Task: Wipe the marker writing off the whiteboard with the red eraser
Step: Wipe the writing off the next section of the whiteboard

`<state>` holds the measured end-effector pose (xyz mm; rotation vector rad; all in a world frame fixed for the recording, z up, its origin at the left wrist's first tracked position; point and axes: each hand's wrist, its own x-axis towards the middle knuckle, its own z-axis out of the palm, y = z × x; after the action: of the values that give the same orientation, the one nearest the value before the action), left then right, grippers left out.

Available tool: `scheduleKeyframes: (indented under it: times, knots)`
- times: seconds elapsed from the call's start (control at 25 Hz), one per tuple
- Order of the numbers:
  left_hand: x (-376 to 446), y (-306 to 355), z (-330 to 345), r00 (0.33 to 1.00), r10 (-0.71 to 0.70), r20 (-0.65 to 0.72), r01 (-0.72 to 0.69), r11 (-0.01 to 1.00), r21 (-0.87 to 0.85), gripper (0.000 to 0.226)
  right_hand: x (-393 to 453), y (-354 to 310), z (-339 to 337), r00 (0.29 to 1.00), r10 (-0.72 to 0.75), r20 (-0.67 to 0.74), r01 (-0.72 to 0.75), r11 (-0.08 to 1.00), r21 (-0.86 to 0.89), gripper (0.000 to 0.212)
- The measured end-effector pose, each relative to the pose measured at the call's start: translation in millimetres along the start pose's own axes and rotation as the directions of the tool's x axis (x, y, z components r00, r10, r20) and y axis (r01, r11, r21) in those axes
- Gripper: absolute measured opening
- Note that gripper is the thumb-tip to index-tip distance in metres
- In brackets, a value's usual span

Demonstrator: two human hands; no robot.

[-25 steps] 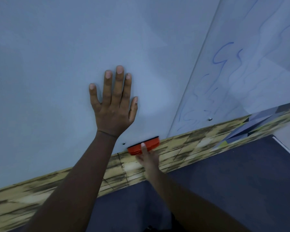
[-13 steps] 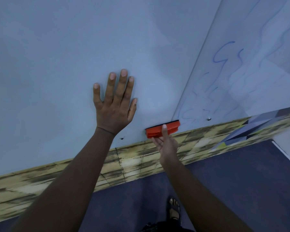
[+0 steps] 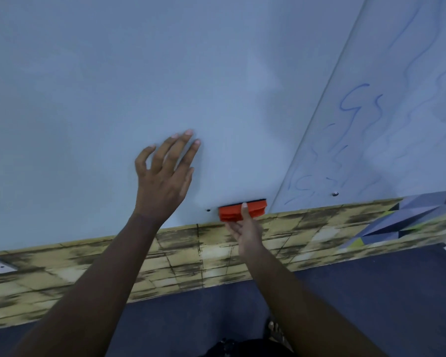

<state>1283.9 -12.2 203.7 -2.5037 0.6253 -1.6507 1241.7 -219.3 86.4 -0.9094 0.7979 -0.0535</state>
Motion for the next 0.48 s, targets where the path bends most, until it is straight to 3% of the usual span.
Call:
scheduleKeyframes:
  times: [0.08, 0.2, 0.28, 0.48]
  knots:
    - [-10.8, -15.5, -13.3, 0.995, -0.097, 0.011, 0.097, 0.995, -0.033, 0.051, -7.6, -21.5, 4.8, 0.980, -0.191, -0.045, 0.191, 0.981, -0.015, 0.050]
    - [-20.8, -32.0, -30.5, 0.980, -0.192, 0.047, 0.196, 0.975, -0.101, 0.047, -33.2, -43.7, 2.9, 0.884, -0.463, -0.060, 0.455, 0.884, -0.112, 0.031]
    - [-25.6, -32.6, -36.3, 0.971, -0.225, 0.077, 0.234, 0.962, -0.141, 0.045, -49.0, -44.4, -2.8, 0.851, -0.524, -0.041, 0.510, 0.842, -0.174, 0.032]
    - [-39.1, -2.1, -36.8, 0.964, -0.184, 0.193, 0.235, 0.928, -0.290, 0.040, -54.4, -19.3, -39.0, 0.848, -0.527, -0.058, 0.490, 0.821, -0.293, 0.031]
